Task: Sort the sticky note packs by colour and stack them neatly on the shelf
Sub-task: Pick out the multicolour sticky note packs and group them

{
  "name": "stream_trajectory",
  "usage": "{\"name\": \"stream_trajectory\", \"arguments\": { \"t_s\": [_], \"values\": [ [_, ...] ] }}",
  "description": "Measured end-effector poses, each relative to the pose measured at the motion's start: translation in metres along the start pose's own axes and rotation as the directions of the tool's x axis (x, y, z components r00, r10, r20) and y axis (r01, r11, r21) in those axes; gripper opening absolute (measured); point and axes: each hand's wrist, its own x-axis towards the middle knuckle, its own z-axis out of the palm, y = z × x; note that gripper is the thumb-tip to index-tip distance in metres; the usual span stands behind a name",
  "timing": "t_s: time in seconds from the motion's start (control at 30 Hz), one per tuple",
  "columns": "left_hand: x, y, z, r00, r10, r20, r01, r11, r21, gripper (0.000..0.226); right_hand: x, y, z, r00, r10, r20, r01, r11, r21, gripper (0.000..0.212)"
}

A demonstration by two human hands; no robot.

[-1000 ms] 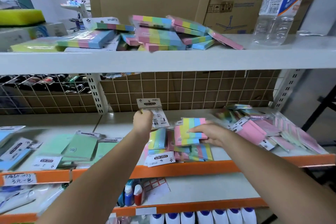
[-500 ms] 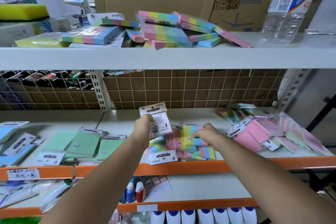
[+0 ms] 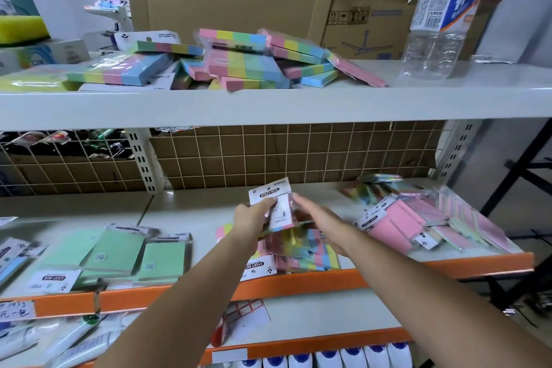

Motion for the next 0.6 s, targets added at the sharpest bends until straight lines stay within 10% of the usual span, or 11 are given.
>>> {"name": "stream_trajectory", "arguments": {
  "t_s": [0.1,0.27,0.4,0.6],
  "values": [
    [-0.004,0.000,0.011,0.997,0.069,-0.015,-0.069,0.997,0.037,0.037,0.002,-0.003,-0.004,0.999,-0.014,0.051,0.010,0.996,0.087,0.078],
    [0.003,-0.002,0.014,0.987,0.153,-0.051,-0.133,0.951,0.280,0.038,0.001,0.003,-0.008,0.995,-0.097,0.017,0.096,0.994,0.062,0.008],
    [0.001,0.001,0.022,0.964,0.265,-0.036,-0.212,0.839,0.500,0.047,0.001,0.000,-0.003,0.992,-0.120,-0.029,0.123,0.988,0.098,0.021],
    [-0.006,-0.001,0.028,0.984,0.139,0.115,-0.165,0.952,0.257,0.032,0.002,-0.002,0.002,0.996,-0.054,0.073,0.040,0.983,0.178,0.041]
  ]
}}
